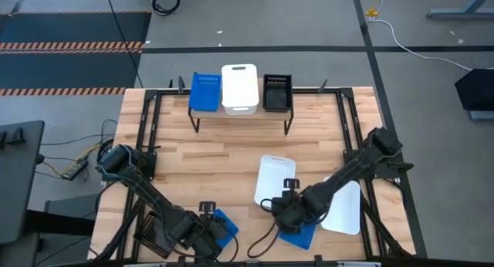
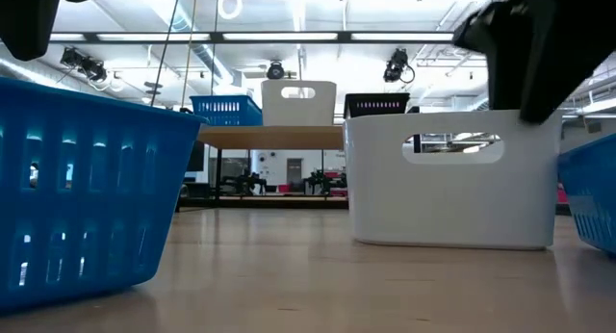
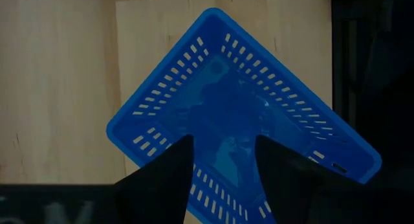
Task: Stack baskets on shelf by color
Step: Stack the center white bin into the white bin on the shelf
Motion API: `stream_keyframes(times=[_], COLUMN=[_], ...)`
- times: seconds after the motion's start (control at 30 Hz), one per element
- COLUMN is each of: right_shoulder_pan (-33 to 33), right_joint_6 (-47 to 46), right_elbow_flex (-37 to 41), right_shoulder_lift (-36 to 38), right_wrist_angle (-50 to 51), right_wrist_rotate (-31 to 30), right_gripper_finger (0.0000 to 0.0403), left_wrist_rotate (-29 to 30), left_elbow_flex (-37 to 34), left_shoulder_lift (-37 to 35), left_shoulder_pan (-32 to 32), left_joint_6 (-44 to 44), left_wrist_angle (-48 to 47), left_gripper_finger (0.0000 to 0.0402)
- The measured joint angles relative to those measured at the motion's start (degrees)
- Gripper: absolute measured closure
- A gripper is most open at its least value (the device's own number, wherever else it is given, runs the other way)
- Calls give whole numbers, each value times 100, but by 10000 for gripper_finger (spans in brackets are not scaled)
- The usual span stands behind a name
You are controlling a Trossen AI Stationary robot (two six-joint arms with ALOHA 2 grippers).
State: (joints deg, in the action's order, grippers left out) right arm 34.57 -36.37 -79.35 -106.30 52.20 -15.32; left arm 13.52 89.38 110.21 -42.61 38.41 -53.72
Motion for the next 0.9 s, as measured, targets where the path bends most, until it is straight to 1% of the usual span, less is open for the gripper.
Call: stream_keyframes(times=[0.17, 0.3, 0.37, 0.43, 0.5, 0.67, 0.7, 0.77, 0.83, 0.9], right_shoulder_pan=[-275, -449, -489, -510, -514, -498, -478, -418, -325, -242], right_joint_6=[45, 182, 283, 362, 465, 804, 891, 1015, 1037, 1140], right_elbow_flex=[0, 0, 0, 0, 0, 0, 0, -57, -200, -398], right_shoulder_lift=[-267, -438, -448, -434, -409, -387, -387, -392, -394, -396], right_wrist_angle=[-52, -80, -81, -115, -89, -106, -103, -65, 65, 150], right_wrist_rotate=[188, 212, 178, 89, -35, 0, 17, 22, 102, 129], right_gripper_finger=[241, 243, 250, 267, 294, 385, 390, 386, 383, 388], left_wrist_rotate=[0, 0, 0, 0, 0, 0, 0, 0, 0, 0], left_elbow_flex=[2, 2, 2, 2, 2, 2, 2, 2, 2, 2], left_shoulder_lift=[0, 0, 0, 0, 0, 0, 0, 0, 0, 0], left_shoulder_pan=[0, 0, 0, 0, -3, -11, -11, -11, -11, -11], left_joint_6=[0, 9, 67, 153, 174, 187, 188, 188, 168, 149], left_wrist_angle=[7, 16, 14, 16, 22, 19, 18, 14, -20, -32], left_gripper_finger=[230, 230, 230, 230, 230, 230, 230, 230, 230, 230])
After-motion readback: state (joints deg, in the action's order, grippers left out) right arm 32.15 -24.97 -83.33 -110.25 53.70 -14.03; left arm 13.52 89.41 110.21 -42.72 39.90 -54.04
